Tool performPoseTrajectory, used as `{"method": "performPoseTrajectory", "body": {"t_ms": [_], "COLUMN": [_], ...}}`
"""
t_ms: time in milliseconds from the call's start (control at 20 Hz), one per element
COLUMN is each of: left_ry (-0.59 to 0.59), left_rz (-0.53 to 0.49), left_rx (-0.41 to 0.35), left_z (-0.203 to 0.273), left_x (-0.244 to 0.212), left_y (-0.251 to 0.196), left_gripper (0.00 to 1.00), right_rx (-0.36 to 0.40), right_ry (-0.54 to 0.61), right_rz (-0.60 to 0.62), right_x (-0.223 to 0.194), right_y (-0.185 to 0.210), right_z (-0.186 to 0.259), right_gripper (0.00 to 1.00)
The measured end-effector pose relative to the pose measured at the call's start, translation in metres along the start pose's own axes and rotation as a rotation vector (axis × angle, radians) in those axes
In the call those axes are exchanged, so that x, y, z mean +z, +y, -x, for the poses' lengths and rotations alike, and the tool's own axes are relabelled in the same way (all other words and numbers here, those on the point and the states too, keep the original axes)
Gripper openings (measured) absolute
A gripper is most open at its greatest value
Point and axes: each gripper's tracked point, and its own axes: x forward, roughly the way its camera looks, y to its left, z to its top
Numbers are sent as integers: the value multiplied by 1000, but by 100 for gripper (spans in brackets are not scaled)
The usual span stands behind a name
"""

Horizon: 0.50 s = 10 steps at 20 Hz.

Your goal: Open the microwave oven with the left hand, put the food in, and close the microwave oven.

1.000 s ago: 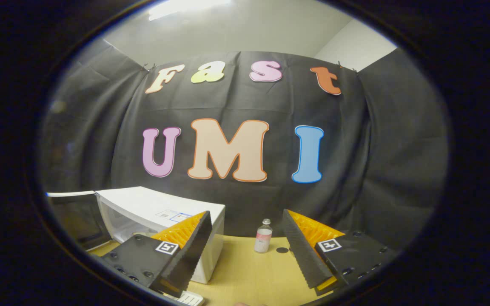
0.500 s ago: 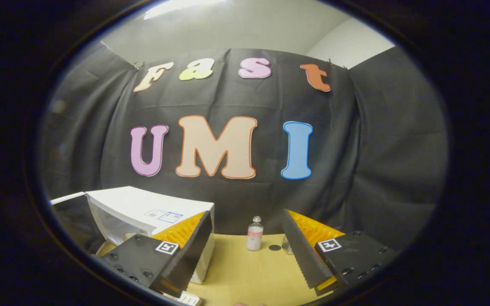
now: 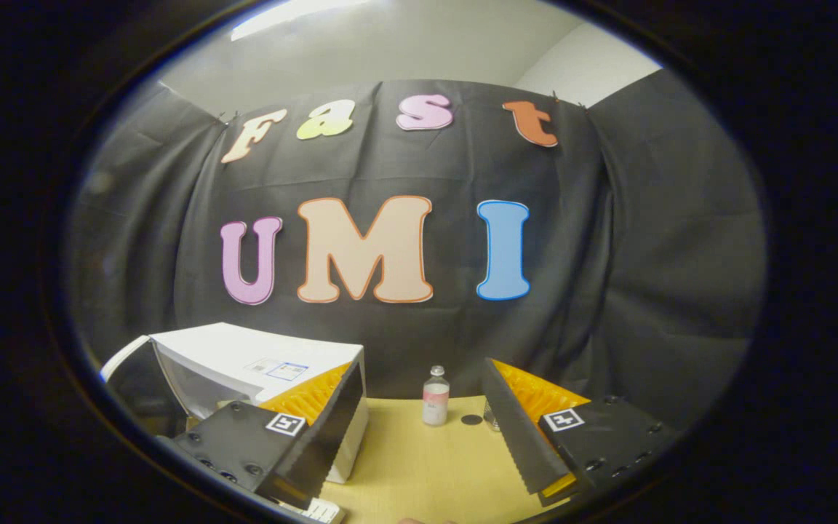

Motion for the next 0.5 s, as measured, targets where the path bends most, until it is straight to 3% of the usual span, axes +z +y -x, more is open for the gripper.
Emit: {"method": "performPoseTrajectory", "body": {"t_ms": [50, 250, 300, 350, 500], "left_ry": [0, 6, 3, 3, 5], "left_rz": [-2, 11, 11, 8, 5], "left_rx": [-14, -68, -80, -91, -114], "left_z": [-6, -28, -33, -39, -56], "left_x": [0, -1, 0, -1, -1], "left_y": [-9, -47, -56, -65, -86], "left_gripper": [1, 1, 1, 1, 1], "right_rx": [1, -28, -28, -26, -19], "right_ry": [1, 11, 12, 16, 28], "right_rz": [-8, -10, -7, -5, -4], "right_x": [-1, -5, -5, -6, -9], "right_y": [-2, -14, -15, -14, -12], "right_z": [1, 0, 0, 0, -1], "right_gripper": [96, 100, 96, 100, 96]}}
